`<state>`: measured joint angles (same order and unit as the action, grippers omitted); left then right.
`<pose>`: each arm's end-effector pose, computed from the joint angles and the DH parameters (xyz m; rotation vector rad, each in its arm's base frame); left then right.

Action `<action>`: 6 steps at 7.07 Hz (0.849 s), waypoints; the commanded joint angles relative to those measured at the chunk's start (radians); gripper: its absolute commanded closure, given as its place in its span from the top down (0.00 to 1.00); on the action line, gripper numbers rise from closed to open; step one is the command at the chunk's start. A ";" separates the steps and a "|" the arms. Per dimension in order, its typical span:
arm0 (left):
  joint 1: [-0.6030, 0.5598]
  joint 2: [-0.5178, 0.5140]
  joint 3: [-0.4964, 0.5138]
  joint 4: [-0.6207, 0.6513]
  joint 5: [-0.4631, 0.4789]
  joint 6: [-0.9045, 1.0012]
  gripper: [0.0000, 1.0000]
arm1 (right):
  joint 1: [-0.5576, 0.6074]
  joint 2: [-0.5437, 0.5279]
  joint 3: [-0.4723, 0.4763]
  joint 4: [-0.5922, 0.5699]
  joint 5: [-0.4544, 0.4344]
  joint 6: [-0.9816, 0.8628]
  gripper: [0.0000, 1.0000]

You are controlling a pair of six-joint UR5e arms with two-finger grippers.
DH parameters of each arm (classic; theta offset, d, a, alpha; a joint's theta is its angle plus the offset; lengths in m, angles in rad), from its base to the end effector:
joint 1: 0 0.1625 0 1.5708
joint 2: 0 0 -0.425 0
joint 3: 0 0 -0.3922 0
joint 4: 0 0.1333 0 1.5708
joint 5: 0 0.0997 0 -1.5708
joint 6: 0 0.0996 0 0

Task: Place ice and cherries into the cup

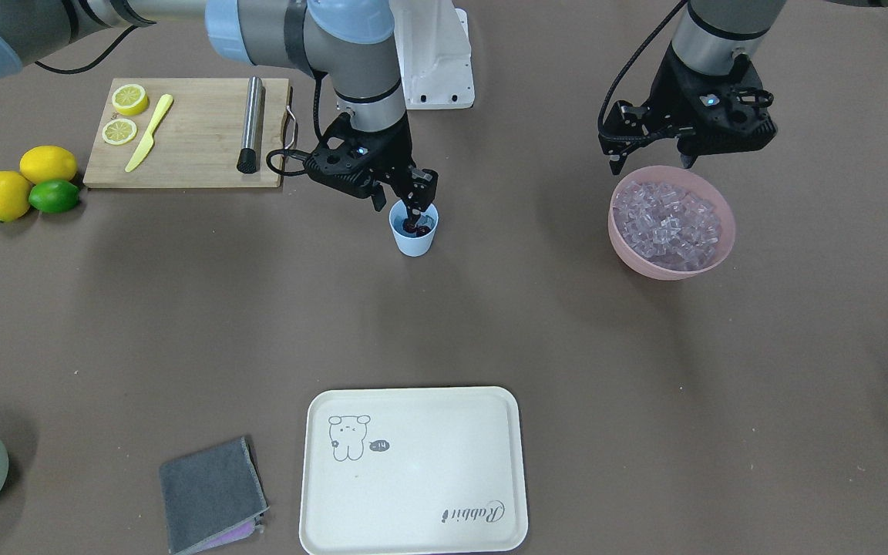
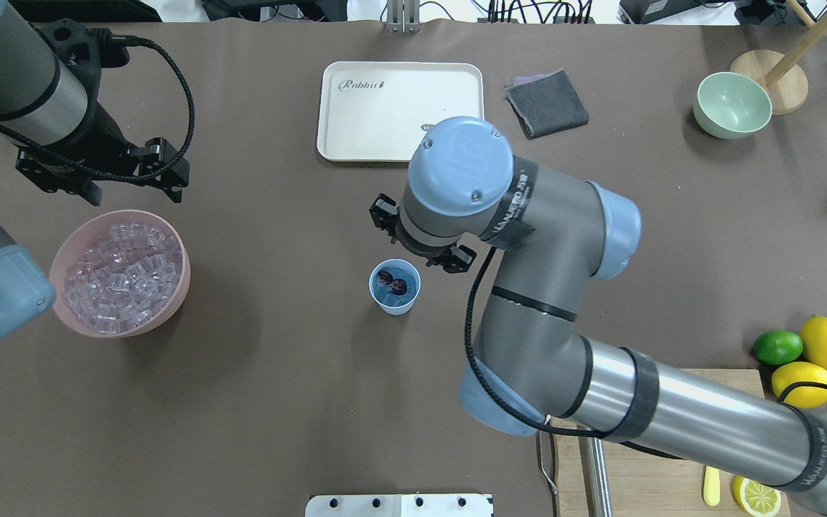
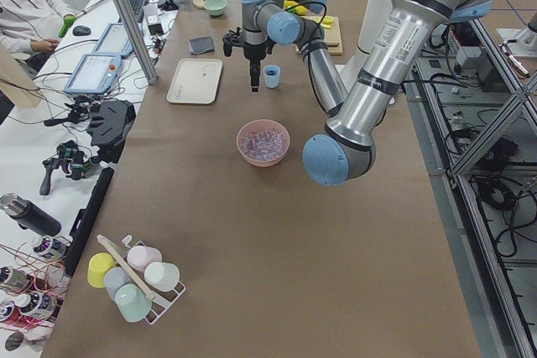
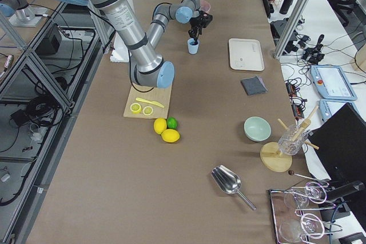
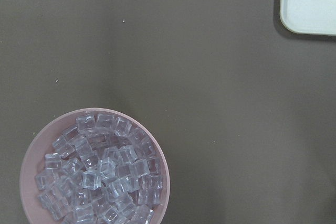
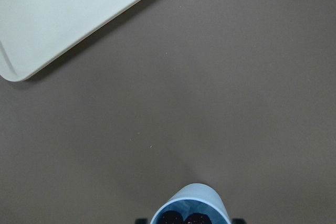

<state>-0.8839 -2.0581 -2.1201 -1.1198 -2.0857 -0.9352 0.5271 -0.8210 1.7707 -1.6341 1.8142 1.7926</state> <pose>0.2708 -0.4630 0.2176 0.0318 0.7589 -0.0855 -0.5118 -0.4243 0.1384 -0.0919 -0.9201 0.5880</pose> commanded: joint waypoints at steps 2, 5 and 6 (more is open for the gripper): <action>-0.117 0.010 0.028 0.000 -0.002 0.133 0.98 | 0.360 -0.252 0.222 -0.133 0.322 -0.444 1.00; -0.460 0.245 0.042 0.000 -0.181 0.739 0.98 | 0.717 -0.583 0.208 -0.138 0.430 -1.351 1.00; -0.565 0.360 0.045 -0.003 -0.209 0.895 0.98 | 0.851 -0.703 0.207 -0.138 0.432 -1.644 1.00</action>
<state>-1.3127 -1.8291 -2.0802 -1.1194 -2.2493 -0.2642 1.2162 -1.3756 1.9816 -1.7705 2.2329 0.5225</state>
